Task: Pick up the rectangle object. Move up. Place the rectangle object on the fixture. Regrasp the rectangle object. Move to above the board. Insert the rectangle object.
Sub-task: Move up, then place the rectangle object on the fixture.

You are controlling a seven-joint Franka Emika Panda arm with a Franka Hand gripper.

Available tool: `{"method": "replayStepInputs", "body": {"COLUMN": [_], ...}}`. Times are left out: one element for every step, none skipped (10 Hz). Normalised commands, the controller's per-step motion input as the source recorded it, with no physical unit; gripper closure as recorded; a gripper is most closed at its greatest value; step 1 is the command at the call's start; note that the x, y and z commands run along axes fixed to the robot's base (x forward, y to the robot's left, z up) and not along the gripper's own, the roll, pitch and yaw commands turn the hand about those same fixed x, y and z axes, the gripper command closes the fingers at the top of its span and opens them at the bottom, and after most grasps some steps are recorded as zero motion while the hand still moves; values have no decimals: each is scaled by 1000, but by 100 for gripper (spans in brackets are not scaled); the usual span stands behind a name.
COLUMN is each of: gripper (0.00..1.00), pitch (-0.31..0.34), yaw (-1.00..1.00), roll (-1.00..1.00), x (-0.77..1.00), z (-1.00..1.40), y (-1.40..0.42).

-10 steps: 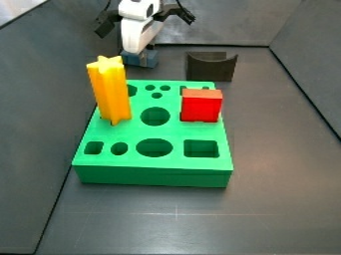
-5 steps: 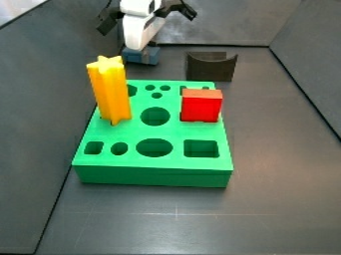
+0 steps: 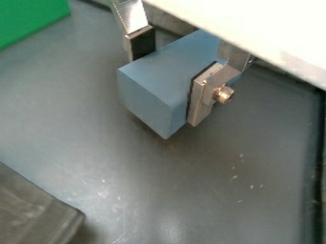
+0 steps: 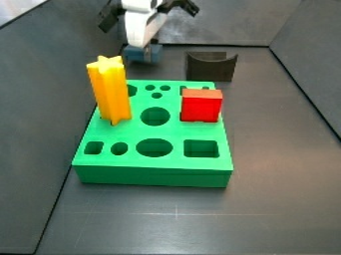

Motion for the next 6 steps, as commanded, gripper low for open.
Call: {"method": "replayStepInputs", "body": {"gripper": [100, 100, 100, 100, 100, 100], "pitch": [35, 64, 80, 78, 0, -11], "yaw": [-36, -41, -38, -35, 0, 7], "roll": [1, 16, 32, 45, 0, 8], "x": [-27, -19, -12, -16, 0, 6], "z": [752, 590, 404, 256, 1000, 1000], "y": [-13, 1, 4, 6, 0, 2]}}
